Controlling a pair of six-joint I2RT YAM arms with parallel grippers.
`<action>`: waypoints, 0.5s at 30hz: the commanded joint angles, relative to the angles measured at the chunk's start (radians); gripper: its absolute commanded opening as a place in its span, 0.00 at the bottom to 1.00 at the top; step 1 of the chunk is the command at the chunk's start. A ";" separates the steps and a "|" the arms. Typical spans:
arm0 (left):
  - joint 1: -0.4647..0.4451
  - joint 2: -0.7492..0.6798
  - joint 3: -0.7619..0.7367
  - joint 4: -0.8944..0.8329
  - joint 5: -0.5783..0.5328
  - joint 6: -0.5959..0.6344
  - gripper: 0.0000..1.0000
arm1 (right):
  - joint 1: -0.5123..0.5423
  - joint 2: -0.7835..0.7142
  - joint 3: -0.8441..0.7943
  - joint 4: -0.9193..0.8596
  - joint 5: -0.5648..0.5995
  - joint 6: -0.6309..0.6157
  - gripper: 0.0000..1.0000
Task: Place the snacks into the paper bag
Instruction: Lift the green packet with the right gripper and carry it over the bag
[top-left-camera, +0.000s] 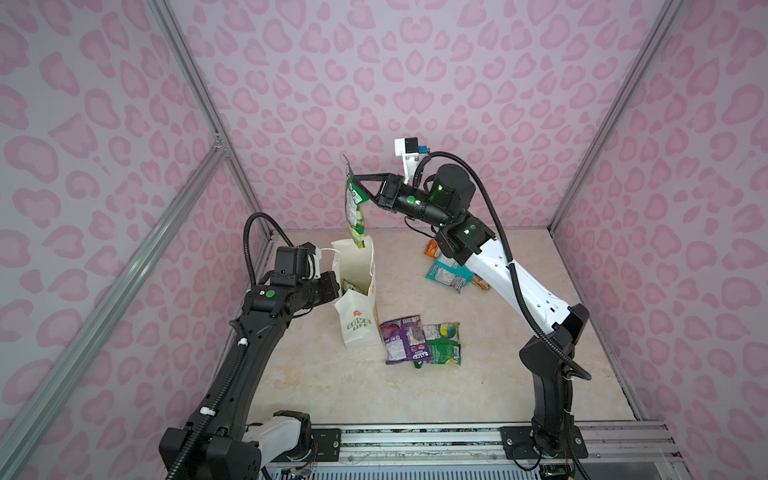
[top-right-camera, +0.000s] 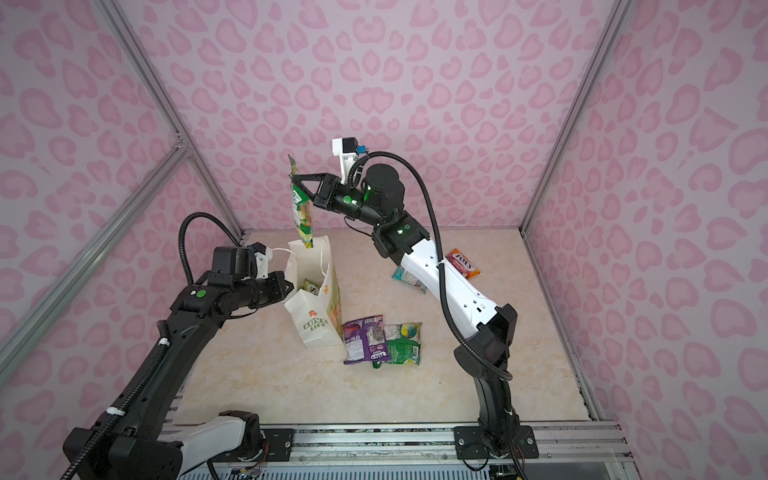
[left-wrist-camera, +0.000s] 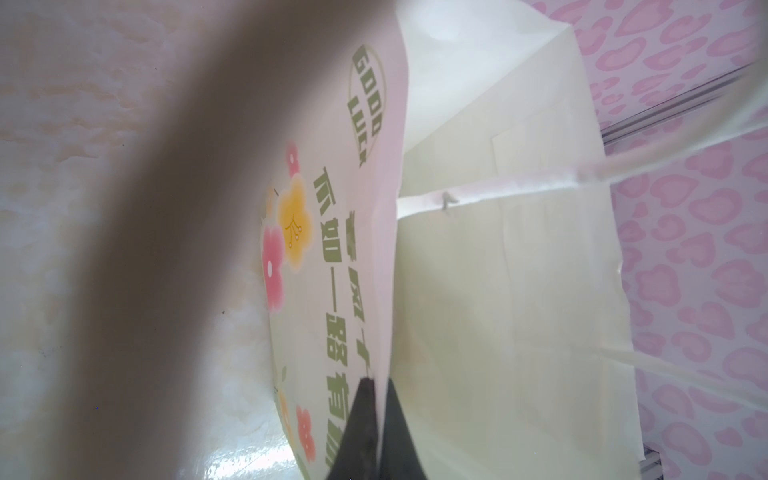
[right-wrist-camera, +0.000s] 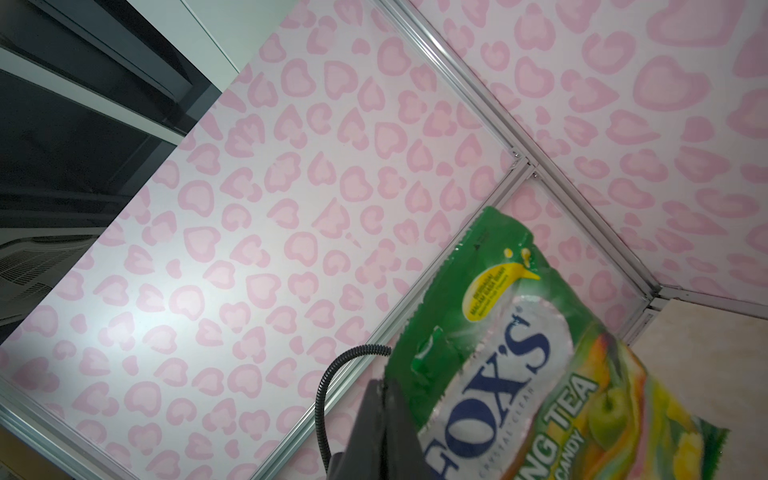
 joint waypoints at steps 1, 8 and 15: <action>0.005 -0.011 0.000 0.005 0.004 0.007 0.04 | 0.012 0.049 0.020 -0.010 -0.026 0.026 0.00; 0.018 -0.014 -0.002 0.010 0.010 -0.004 0.04 | 0.032 0.035 -0.106 -0.010 -0.019 0.013 0.00; 0.026 -0.017 -0.004 0.013 0.008 -0.009 0.04 | 0.041 -0.060 -0.294 0.000 0.027 -0.033 0.00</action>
